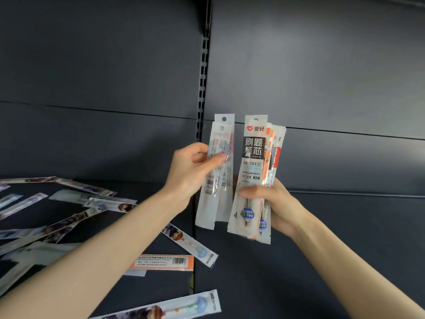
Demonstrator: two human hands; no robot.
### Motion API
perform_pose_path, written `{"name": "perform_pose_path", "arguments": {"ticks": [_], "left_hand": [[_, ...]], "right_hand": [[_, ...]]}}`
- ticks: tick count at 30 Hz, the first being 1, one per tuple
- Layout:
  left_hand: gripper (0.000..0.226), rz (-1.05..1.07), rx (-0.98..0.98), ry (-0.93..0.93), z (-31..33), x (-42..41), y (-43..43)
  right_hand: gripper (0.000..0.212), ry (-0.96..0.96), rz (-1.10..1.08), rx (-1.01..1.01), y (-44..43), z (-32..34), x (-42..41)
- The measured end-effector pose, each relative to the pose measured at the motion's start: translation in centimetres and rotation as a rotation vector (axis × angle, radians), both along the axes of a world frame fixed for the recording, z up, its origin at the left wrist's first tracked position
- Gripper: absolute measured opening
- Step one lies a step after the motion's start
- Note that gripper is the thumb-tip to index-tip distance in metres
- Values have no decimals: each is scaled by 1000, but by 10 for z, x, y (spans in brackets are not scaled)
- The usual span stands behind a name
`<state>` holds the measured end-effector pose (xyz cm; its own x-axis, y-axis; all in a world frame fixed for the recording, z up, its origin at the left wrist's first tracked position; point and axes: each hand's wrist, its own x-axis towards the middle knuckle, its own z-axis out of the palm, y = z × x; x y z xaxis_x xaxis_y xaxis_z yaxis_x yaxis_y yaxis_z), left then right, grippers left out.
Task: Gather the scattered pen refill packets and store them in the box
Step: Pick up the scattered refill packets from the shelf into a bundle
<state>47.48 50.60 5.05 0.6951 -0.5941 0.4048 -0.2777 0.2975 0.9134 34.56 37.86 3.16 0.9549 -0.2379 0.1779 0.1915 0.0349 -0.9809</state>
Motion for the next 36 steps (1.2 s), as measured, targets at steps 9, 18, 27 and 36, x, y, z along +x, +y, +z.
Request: {"name": "perform_pose_path", "arguments": {"ticks": [9,18,27,36], "left_hand": [[4,158,10,-94,-4,-50,-21],[29,280,-25,-48,-14,-71,-23],[15,361,178,-303,-9,-65,-15],[35,-254,224,57,-3,-52,-8]], "right_hand": [[48,8,-16,-37,-14,2,-26],[45,-19,-103,7,-21,-16,-29],[43,31,-147,-44,-23,-21,-30],[46,6,-47,-11,-24,-25,-27]]}}
